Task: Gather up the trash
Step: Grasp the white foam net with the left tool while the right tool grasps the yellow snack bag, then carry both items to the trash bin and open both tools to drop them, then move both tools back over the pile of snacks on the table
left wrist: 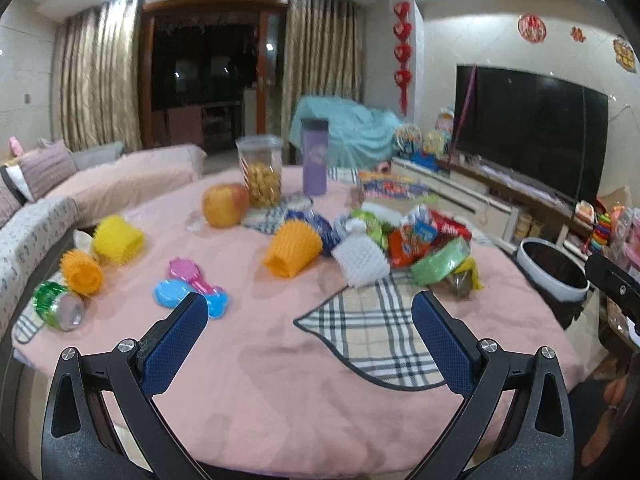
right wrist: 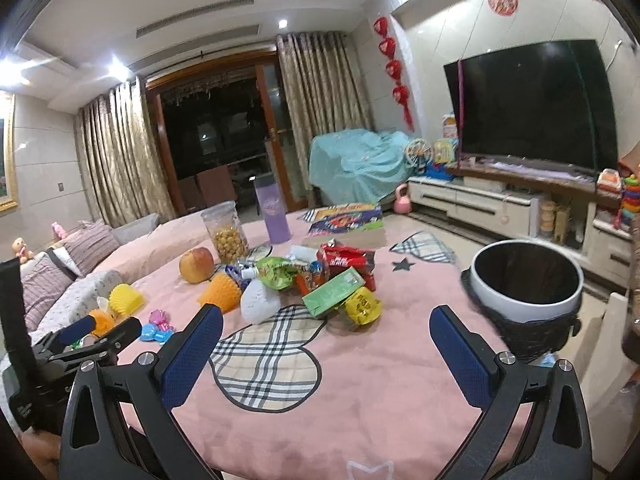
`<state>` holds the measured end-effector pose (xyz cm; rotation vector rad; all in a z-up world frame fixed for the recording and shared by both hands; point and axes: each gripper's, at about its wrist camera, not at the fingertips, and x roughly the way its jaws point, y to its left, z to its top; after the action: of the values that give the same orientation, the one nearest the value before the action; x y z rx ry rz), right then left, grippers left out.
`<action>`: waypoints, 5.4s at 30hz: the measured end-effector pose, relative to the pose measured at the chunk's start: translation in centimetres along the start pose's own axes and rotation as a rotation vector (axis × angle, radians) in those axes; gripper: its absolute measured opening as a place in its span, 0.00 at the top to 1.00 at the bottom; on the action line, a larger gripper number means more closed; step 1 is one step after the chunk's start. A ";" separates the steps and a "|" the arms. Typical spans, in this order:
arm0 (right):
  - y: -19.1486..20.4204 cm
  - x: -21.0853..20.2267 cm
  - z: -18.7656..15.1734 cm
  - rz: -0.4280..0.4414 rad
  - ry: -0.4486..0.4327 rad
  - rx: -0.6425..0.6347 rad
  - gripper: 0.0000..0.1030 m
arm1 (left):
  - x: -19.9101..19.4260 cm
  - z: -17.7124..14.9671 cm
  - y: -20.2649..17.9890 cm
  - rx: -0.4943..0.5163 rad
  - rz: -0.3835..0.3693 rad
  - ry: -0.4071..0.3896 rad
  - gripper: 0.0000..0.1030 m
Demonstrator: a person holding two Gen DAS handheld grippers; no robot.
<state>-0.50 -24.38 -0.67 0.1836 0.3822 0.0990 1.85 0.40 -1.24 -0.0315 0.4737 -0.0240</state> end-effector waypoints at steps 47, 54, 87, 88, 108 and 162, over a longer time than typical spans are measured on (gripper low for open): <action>-7.9 12.2 -1.4 0.081 0.320 0.117 0.94 | 12.5 -0.9 -6.5 0.015 -0.291 0.285 0.83; -10.3 8.8 -0.6 0.048 0.259 0.150 0.94 | 8.8 -0.8 -9.0 0.041 -0.398 0.236 0.83; -28.2 5.9 3.6 -0.196 0.186 0.314 0.94 | 12.4 3.3 -31.8 0.307 -0.746 0.307 0.83; -28.6 6.1 3.7 -0.195 0.191 0.317 0.93 | 12.7 3.4 -32.3 0.309 -0.752 0.315 0.83; -32.5 8.3 5.1 -0.249 0.235 0.318 0.89 | 17.9 3.5 -37.7 0.298 -0.769 0.428 0.50; -6.7 9.8 1.5 0.081 0.280 0.141 0.46 | 10.3 -0.5 -3.0 -0.049 -0.353 0.303 0.30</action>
<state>9.53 -29.88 -4.11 0.3262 0.6613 0.1783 10.78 -2.92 -6.24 -0.1610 0.7671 -0.3675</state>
